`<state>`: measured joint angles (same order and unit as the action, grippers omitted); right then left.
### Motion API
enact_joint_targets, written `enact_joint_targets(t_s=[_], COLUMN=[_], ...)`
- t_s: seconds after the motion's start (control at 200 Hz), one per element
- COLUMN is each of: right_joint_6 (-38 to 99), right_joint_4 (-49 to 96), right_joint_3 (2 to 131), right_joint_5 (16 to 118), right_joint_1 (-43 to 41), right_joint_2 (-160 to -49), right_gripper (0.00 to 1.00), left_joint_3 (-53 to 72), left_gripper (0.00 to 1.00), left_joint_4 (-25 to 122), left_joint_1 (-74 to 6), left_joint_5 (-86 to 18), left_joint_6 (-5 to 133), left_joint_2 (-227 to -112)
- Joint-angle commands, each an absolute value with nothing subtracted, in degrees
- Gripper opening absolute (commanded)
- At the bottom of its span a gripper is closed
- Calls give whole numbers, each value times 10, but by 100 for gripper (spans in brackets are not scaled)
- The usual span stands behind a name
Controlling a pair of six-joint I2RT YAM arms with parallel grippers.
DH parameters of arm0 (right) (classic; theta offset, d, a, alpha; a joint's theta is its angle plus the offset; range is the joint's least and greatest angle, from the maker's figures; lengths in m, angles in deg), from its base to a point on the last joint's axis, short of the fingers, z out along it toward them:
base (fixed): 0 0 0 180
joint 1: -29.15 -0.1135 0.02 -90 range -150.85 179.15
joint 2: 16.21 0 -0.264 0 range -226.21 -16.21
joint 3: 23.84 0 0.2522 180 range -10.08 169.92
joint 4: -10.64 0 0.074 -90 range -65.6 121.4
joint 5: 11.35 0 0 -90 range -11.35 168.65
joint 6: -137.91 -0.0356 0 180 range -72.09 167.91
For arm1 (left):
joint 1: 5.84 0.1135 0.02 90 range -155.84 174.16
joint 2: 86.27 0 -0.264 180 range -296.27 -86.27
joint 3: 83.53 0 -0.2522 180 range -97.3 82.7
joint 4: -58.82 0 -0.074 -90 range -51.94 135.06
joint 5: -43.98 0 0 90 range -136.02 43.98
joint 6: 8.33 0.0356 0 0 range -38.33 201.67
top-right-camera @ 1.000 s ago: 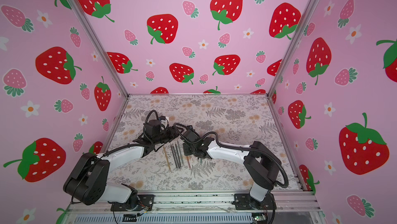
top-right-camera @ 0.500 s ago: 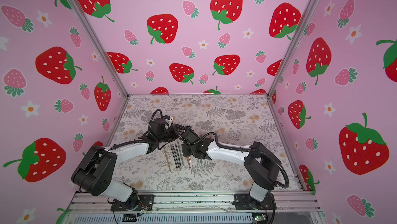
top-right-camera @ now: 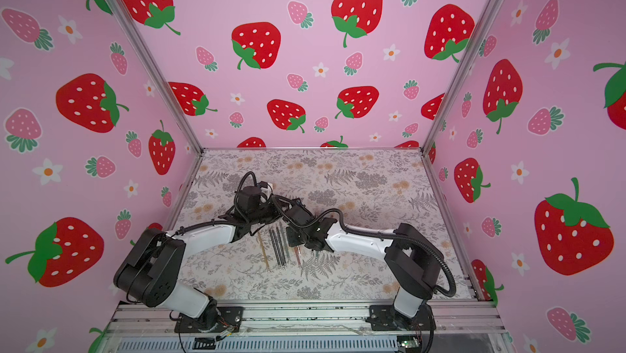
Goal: Remove the protective cover of the pencils
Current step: Remove the protective sleeve from the pencil.
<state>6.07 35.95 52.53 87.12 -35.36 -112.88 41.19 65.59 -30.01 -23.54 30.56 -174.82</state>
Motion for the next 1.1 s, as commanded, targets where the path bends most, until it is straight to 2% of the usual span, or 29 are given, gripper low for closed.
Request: enact_joint_targets(t_s=[0.0, 0.3, 0.475, 0.555, 0.725, 0.79, 0.835, 0.85, 0.91, 1.096], right_joint_6=[66, 69, 74, 76, 78, 78, 79, 79, 80, 77], right_joint_4=[355, 354, 355, 355, 354, 355, 354, 354, 354, 348], right_joint_3=[532, 543, 558, 561, 561, 560, 558, 558, 555, 539], right_joint_5=[872, 876, 875, 876, 877, 878, 877, 877, 877, 878], right_joint_1=[-360, -360, -360, -360, -360, -360, -360, -360, -360, -360], right_joint_2=[-1122, -1144, -1166, -1172, -1172, -1170, -1170, -1169, -1166, -1153], right_gripper=[6, 35, 39, 35, 11, 5, 3, 2, 0, 0], left_joint_3=[400, 403, 404, 404, 404, 404, 405, 404, 404, 397], left_gripper=[8, 7, 7, 7, 7, 7, 7, 3, 1, 0], left_joint_4=[678, 679, 680, 680, 678, 677, 678, 678, 676, 661], left_joint_1=[-304, -305, -307, -308, -308, -308, -308, -308, -308, -308], left_joint_5=[-240, -239, -235, -234, -234, -234, -234, -235, -236, -245], left_joint_6=[288, 269, 265, 263, 262, 262, 261, 260, 261, 263], left_joint_2=[-1736, -1725, -1723, -1721, -1720, -1720, -1720, -1721, -1721, -1719])
